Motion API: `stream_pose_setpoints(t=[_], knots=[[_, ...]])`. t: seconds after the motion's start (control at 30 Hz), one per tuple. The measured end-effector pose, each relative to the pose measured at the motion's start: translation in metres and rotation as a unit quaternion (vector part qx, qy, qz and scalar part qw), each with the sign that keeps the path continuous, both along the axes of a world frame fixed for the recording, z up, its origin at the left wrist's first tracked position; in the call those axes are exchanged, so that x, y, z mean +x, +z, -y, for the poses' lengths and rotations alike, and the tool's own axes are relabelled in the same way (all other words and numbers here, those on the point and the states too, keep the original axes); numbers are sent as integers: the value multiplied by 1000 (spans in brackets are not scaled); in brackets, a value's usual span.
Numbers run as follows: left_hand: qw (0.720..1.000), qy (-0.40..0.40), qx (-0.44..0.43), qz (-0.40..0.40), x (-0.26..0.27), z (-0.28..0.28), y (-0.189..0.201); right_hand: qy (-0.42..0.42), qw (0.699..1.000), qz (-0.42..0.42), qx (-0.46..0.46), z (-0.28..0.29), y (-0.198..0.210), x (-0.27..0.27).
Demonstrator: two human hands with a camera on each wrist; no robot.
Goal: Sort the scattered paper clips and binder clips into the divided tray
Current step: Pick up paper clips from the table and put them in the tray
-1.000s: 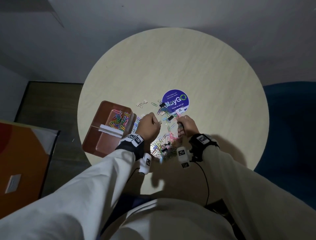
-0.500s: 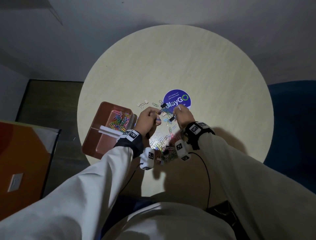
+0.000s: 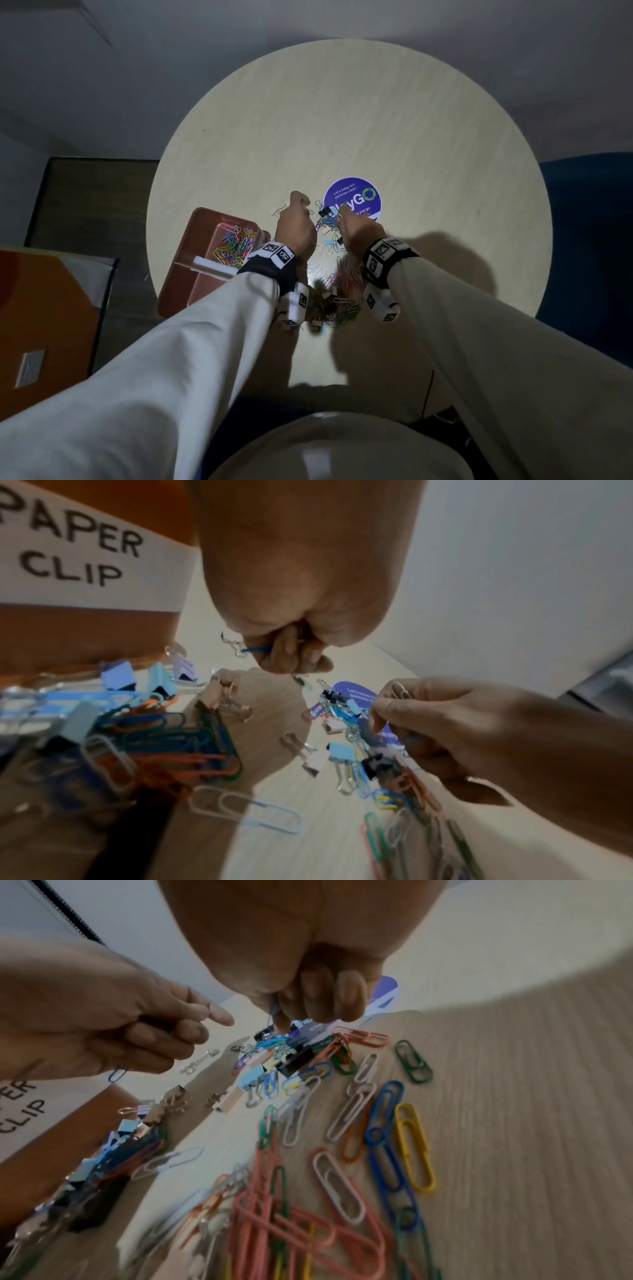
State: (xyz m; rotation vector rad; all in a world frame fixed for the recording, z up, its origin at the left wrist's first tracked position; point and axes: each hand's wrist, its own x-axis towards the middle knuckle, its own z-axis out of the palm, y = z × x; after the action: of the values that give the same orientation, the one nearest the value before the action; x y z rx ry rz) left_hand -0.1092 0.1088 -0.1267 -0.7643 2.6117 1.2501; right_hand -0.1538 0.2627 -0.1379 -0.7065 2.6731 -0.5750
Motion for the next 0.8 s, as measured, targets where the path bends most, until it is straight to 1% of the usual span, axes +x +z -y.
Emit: stream_pose_setpoints(t=[0.03, 0.1, 0.23, 0.3, 0.37, 0.5, 0.6, 0.7, 0.73, 0.8], knots=[[1000, -23, -15, 5, 0, 1, -1, 7, 1000, -15, -2, 0, 0, 0], [997, -49, -55, 15, 2, 0, -3, 25, 1000, -13, 9, 1, 2, -4], [985, -88, -136, 56, 8, -3, -7, 101, 993, -4, 66, 4, 0, -10], [982, -115, -140, 53, 9, -4, -13, 132, 988, -13, 79, 5, -6, -12], [982, -136, -126, 45, 9, -5, -16, 144, 985, -16, 92, 8, -9, -12], [976, -184, -108, 50, 6, -4, -19, 118, 989, 10, 83, 10, -7, -12], [973, -192, -112, 68, 3, -5, -19, 71, 991, 72, 86, 7, -6, -15], [969, -201, -125, 69, 3, -9, -19, 31, 989, 123, 79, 3, -8, -15], [968, -204, -128, 71, 3, -11, -18, 21, 989, 134, 63, 2, -6, -15], [966, -206, -135, 79, 4, -15, -17, 19, 992, 123, 27, -1, -3, -12]])
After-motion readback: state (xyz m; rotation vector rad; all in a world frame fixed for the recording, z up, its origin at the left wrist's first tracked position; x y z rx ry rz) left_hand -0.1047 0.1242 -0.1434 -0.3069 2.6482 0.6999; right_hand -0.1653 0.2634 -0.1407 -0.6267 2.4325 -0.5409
